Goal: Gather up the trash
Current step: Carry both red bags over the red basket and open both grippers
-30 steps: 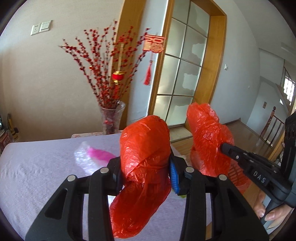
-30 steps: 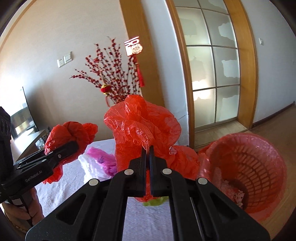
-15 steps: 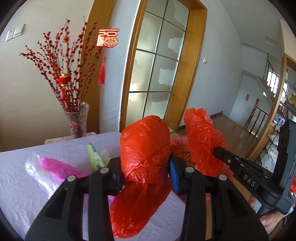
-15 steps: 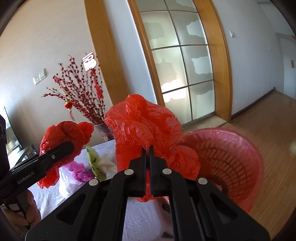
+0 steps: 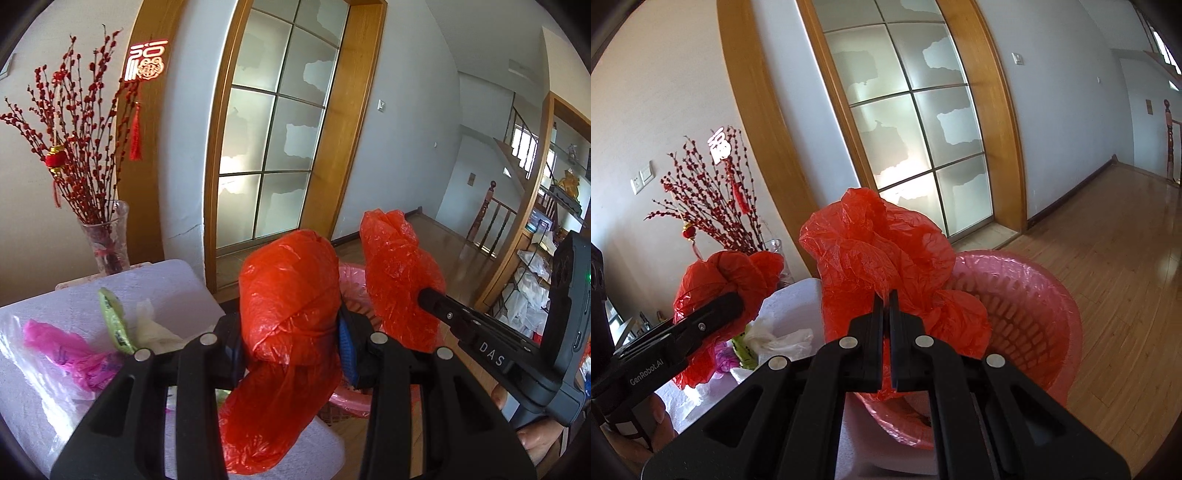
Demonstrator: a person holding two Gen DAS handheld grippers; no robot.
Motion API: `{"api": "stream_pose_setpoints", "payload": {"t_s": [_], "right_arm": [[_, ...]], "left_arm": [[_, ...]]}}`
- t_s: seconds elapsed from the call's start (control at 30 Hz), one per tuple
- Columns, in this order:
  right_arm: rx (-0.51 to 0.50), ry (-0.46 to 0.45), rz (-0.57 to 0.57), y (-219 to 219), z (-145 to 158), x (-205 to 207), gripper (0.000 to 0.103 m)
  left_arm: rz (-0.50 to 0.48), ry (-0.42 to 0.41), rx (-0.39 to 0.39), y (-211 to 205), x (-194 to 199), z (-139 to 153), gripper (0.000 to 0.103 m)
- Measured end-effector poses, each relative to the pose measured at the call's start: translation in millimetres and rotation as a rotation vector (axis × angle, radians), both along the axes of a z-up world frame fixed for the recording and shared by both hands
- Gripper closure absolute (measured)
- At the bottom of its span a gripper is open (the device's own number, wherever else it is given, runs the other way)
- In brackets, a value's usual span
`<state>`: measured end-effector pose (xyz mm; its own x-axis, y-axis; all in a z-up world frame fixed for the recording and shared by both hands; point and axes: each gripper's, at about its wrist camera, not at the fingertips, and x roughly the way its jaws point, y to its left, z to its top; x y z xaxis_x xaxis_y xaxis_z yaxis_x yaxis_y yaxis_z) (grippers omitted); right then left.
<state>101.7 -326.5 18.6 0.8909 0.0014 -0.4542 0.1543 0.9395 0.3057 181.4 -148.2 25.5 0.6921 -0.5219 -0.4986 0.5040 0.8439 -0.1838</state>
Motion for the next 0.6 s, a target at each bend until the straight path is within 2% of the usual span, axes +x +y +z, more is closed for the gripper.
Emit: {"api": "stream_pose_setpoints", "payload": {"t_s": [0.5,0.6], "right_arm": [[0.086,0.019,-0.083,-53,-19,8,0.100],[0.103,0.022,-0.099,-65,-23,13,0.100]], "left_arm": [[-0.079,0.044,-0.010,-61,25,-25,0.063],[-0.093,0.060,-0.013,-73,32,-30,0.057]]}}
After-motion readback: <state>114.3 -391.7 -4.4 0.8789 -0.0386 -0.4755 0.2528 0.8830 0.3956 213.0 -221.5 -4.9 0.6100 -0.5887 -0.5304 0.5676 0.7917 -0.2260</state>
